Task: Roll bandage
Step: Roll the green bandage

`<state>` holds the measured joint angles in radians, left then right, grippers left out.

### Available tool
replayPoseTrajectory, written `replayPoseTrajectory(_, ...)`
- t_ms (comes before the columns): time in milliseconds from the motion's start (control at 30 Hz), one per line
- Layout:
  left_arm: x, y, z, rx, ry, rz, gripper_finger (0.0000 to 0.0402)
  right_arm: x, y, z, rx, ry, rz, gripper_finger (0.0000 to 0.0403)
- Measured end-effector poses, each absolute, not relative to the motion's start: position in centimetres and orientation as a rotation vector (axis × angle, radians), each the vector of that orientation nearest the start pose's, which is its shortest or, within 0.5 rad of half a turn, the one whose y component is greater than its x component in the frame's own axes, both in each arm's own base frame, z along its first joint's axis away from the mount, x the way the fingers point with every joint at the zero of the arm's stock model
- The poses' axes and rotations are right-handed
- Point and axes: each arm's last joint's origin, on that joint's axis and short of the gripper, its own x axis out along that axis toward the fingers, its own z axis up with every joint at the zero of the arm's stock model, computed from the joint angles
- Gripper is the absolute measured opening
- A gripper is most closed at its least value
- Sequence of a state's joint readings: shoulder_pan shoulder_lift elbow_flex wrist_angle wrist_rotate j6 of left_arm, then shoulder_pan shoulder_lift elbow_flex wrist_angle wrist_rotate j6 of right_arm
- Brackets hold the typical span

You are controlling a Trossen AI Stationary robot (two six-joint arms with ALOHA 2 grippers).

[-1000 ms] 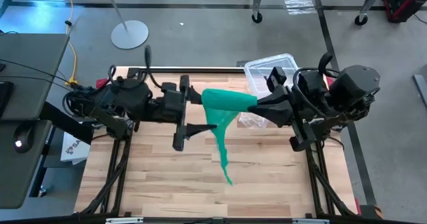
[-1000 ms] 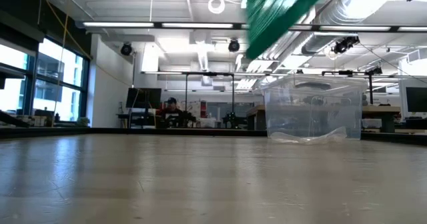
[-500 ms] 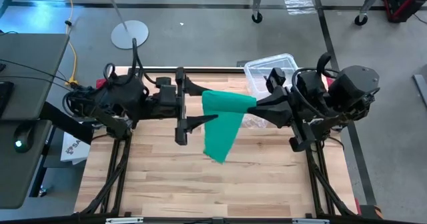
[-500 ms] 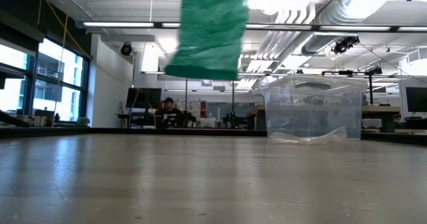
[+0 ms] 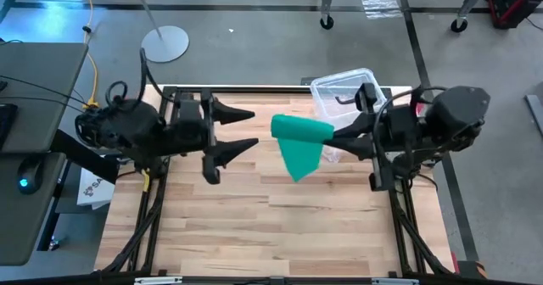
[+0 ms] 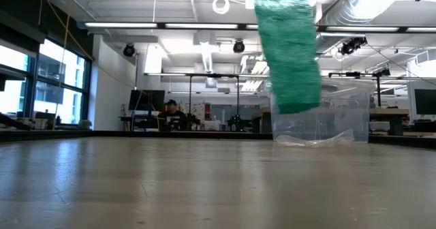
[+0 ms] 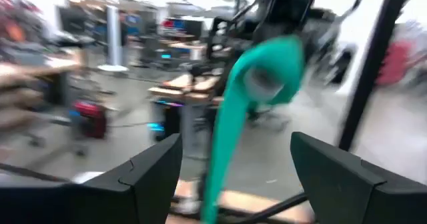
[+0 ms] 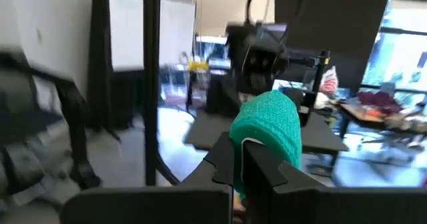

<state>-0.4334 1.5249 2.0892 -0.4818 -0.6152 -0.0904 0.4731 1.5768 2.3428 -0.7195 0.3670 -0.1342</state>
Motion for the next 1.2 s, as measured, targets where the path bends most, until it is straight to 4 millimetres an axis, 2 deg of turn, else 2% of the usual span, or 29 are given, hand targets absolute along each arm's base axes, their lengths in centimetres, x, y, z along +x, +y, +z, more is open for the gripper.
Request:
replayPoseTrajectory(200, 25.9, -9.5, 56.3, -0.343, -0.145, 0.026, 0.0244, 23.3, 10.7, 57.8, -0.266, -0.007, 0.107, 0.0001)
replayPoseTrajectory(500, 26.4, -8.2, 56.3, -0.638, -0.146, -0.013, 0.0186, 23.2, 10.7, 58.1, -0.263, -0.030, 0.103, 0.0001)
replayPoseTrajectory(933, 29.1, -7.4, 55.2, -0.849, -0.092, -0.093, 0.0179, 23.2, 10.7, 58.1, -0.259, -0.032, 0.104, 0.0010)
replayPoseTrajectory(1200, 29.1, -7.1, 55.3, -0.888, -0.079, -0.142, 0.0179, 23.3, 10.8, 57.9, -0.241, -0.018, 0.107, 0.0011)
